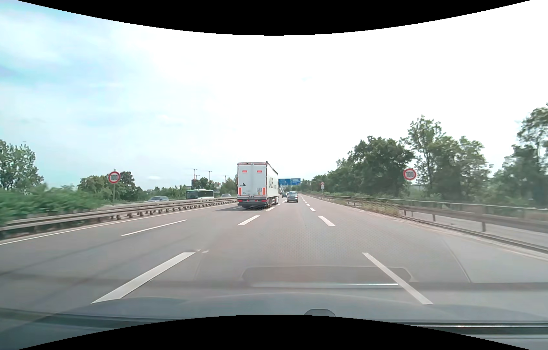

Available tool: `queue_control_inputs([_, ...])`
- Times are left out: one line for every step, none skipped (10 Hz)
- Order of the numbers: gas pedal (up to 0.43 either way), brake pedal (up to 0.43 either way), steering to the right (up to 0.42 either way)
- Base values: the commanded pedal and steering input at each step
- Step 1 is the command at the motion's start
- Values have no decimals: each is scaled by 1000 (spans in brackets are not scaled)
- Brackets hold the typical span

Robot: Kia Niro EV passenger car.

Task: Follow the waypoints while adhering to traffic rules and regulations

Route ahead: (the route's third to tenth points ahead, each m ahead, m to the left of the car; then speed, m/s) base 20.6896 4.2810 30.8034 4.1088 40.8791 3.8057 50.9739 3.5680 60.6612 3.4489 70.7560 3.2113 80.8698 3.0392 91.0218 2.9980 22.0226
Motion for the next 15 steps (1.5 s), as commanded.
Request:
queue_control_inputs([189, 0, -3])
queue_control_inputs([197, 0, -4])
queue_control_inputs([197, 0, -3])
queue_control_inputs([220, 0, -3])
queue_control_inputs([228, 0, -3])
queue_control_inputs([228, 0, -3])
queue_control_inputs([248, 0, -3])
queue_control_inputs([248, 0, -3])
queue_control_inputs([260, 0, -3])
queue_control_inputs([260, 0, -3])
queue_control_inputs([260, 0, -4])
queue_control_inputs([260, 0, -4])
queue_control_inputs([268, 0, -4])
queue_control_inputs([268, 0, -4])
queue_control_inputs([268, 0, -4])
